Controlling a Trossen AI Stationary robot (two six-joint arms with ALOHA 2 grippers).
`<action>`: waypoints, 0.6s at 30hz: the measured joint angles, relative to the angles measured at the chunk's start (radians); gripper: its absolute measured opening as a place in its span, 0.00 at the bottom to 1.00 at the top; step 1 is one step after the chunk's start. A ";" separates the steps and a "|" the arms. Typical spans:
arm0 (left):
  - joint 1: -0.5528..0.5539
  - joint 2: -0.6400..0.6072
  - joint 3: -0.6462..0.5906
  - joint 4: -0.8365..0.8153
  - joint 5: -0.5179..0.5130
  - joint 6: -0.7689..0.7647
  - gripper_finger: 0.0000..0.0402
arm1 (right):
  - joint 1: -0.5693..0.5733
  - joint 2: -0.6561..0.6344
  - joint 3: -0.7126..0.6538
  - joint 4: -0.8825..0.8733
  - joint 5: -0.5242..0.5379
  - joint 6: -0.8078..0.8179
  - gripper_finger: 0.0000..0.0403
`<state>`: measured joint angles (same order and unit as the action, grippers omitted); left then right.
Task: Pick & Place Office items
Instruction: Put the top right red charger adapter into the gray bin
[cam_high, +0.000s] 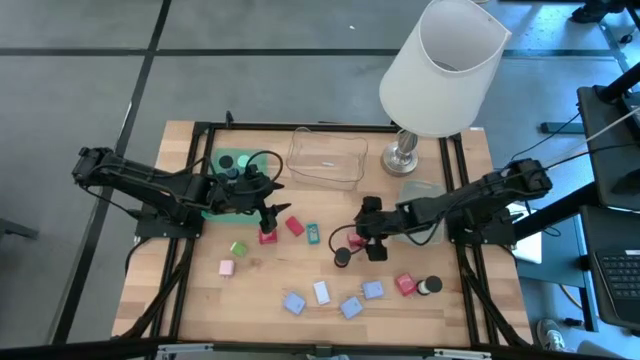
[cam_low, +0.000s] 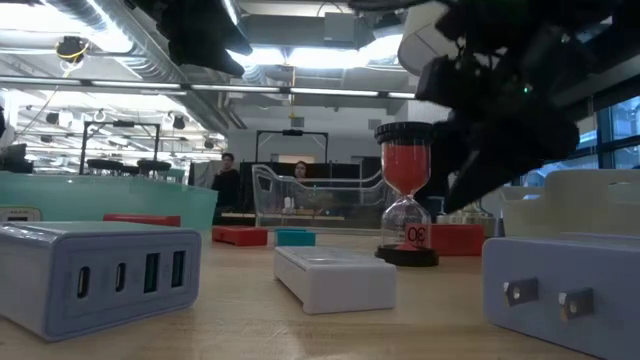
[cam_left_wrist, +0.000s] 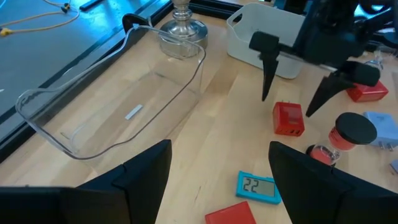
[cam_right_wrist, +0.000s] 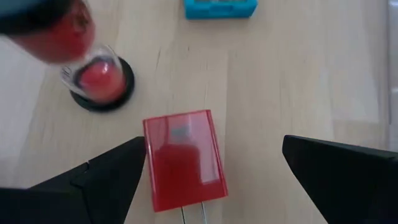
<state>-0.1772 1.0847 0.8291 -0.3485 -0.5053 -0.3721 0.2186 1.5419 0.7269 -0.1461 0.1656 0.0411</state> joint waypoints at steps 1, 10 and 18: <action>0.000 0.000 0.000 0.000 0.000 0.000 0.66 | -0.002 0.010 0.000 0.000 -0.002 0.000 0.95; 0.000 0.000 0.000 -0.005 0.001 0.000 0.66 | -0.019 0.057 -0.001 -0.004 -0.066 0.020 0.95; 0.000 0.000 0.000 -0.022 0.001 0.000 0.66 | -0.019 0.087 -0.001 -0.001 -0.086 0.028 0.95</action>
<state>-0.1772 1.0847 0.8291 -0.3702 -0.5043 -0.3719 0.1997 1.6288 0.7258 -0.1468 0.0792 0.0694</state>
